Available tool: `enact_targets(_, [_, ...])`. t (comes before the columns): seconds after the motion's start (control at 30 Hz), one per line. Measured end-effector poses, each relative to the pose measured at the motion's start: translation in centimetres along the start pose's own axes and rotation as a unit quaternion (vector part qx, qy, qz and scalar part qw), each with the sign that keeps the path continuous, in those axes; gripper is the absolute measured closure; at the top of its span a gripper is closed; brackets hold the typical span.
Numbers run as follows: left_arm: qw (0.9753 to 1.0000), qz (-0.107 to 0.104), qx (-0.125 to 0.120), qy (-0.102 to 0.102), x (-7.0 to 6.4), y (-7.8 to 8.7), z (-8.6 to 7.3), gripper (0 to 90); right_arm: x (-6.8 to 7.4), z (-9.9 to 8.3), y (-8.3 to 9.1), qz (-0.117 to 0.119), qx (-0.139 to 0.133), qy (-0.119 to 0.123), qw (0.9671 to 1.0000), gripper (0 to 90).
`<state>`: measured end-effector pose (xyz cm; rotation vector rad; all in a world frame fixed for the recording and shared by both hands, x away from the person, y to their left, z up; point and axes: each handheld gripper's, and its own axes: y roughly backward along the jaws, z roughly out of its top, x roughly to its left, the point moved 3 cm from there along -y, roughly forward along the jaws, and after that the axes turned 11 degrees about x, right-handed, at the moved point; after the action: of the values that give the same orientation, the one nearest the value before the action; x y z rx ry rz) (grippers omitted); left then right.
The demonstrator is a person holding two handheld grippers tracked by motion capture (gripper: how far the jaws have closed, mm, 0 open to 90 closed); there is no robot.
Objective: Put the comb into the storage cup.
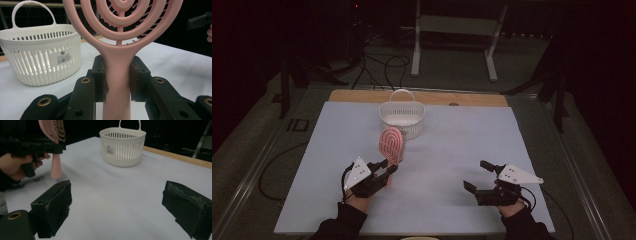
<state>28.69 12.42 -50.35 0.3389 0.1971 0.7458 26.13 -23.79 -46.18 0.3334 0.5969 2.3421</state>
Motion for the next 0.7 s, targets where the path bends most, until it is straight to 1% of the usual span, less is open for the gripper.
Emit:
enact_targets(0.03, [1.0000,0.000,0.000,0.000,0.0,0.0,0.0,71.4,0.0,0.0,0.0,0.000,0.000,0.000,1.0000,8.6])
enact_targets(0.07, [1.0000,-0.002,0.000,0.001,0.0,0.0,0.0,71.4,0.1,0.3,0.0,0.004,-0.001,-0.002,1.0000,8.6])
enact_targets(0.1, [1.0000,-0.002,0.000,-0.001,0.0,0.0,0.0,71.4,0.4,0.9,0.1,0.004,0.004,-0.001,1.0000,8.6])
enact_targets(0.13, [1.0000,-0.002,0.000,-0.001,0.0,0.0,0.0,71.4,0.4,0.9,0.1,0.004,0.004,-0.001,1.0000,8.6])
enact_targets(0.17, [1.0000,-0.002,0.001,-0.003,0.0,0.0,0.0,71.4,0.8,1.6,0.1,0.007,0.002,0.000,1.0000,8.6])
enact_targets(0.23, [1.0000,-0.003,0.002,-0.003,0.0,-0.1,0.0,71.4,0.9,1.8,0.1,0.006,0.001,-0.002,1.0000,8.6])
enact_targets(0.33, [1.0000,-0.003,0.003,-0.004,-0.1,-0.1,0.0,71.4,1.3,3.0,0.1,0.012,-0.005,-0.001,0.9999,8.6])
enact_targets(0.37, [1.0000,-0.003,0.003,-0.003,-0.1,-0.1,0.0,71.4,1.7,3.8,0.0,0.015,-0.007,0.006,0.9998,8.6])
enact_targets(0.43, [1.0000,-0.001,0.002,-0.004,-0.1,-0.1,0.1,71.4,1.9,4.5,-0.2,0.016,-0.010,0.012,0.9997,8.6])
enact_targets(0.47, [1.0000,-0.001,0.002,-0.004,-0.1,-0.1,0.1,71.4,1.9,4.5,-0.2,0.016,-0.010,0.012,0.9997,8.6])
enact_targets(0.5, [1.0000,0.000,0.002,-0.004,-0.1,-0.1,0.1,71.4,2.3,5.3,-0.4,0.020,-0.012,0.014,0.9996,8.6])
enact_targets(0.57, [1.0000,0.001,0.003,-0.004,0.0,-0.1,0.0,71.4,2.7,5.8,-0.7,0.028,-0.013,0.017,0.9994,8.6])
enact_targets(0.6, [1.0000,0.000,0.002,-0.003,0.0,-0.1,0.0,71.4,2.7,5.8,-0.7,0.028,-0.013,0.017,0.9994,8.6])
enact_targets(0.67, [1.0000,0.001,0.002,-0.003,0.0,-0.1,0.1,71.4,3.3,6.7,-1.4,0.040,-0.013,0.019,0.9989,8.6])
enact_targets(0.7, [1.0000,0.000,0.002,-0.003,0.0,-0.1,0.1,71.4,3.3,6.7,-1.4,0.040,-0.013,0.019,0.9989,8.6])
